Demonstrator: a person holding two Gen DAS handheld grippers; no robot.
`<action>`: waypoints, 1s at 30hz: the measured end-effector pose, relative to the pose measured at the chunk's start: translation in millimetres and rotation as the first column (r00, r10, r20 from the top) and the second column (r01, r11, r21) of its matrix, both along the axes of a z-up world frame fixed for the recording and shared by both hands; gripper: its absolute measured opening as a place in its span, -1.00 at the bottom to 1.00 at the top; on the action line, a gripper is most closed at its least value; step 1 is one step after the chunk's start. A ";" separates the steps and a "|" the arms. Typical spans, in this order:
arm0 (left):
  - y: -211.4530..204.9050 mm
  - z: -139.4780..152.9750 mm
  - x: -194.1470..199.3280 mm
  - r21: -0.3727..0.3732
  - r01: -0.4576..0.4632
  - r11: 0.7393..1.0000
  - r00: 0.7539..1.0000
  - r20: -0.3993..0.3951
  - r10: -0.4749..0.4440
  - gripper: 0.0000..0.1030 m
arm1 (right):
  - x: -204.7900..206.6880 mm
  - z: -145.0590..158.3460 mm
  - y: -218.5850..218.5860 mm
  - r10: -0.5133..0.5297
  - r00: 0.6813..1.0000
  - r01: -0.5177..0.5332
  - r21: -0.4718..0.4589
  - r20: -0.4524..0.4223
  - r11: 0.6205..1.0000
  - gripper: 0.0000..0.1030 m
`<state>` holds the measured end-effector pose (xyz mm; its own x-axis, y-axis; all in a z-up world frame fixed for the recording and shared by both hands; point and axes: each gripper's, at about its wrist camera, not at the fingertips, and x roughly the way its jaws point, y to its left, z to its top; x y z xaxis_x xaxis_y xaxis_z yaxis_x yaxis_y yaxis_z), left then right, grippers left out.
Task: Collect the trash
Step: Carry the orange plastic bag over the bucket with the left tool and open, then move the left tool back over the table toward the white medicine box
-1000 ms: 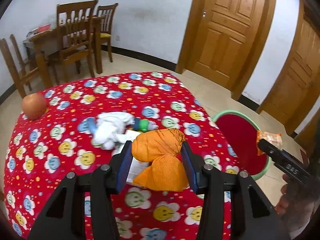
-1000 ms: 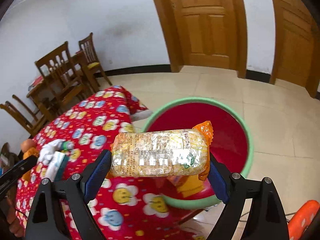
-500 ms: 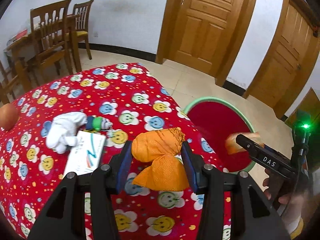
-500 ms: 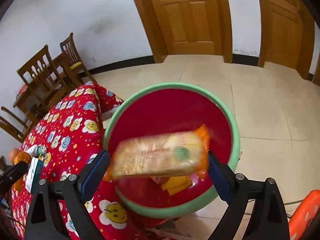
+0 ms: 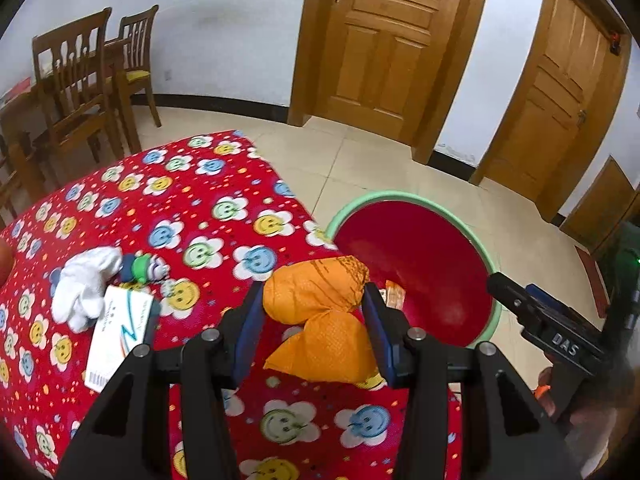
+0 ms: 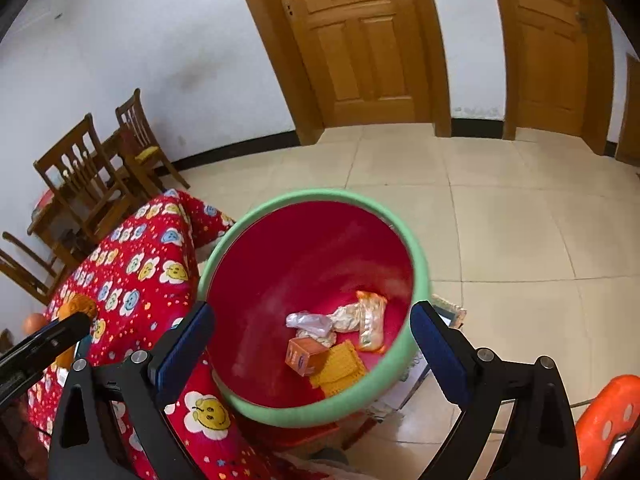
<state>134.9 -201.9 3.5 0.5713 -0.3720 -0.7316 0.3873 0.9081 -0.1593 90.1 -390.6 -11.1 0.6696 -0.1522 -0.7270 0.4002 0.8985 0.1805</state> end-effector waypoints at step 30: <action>-86.5 -16.6 17.5 0.071 0.117 0.991 0.992 0.037 -0.120 0.41 | -50.1 2.2 -36.5 -0.110 0.993 0.109 0.023 0.041 0.994 0.90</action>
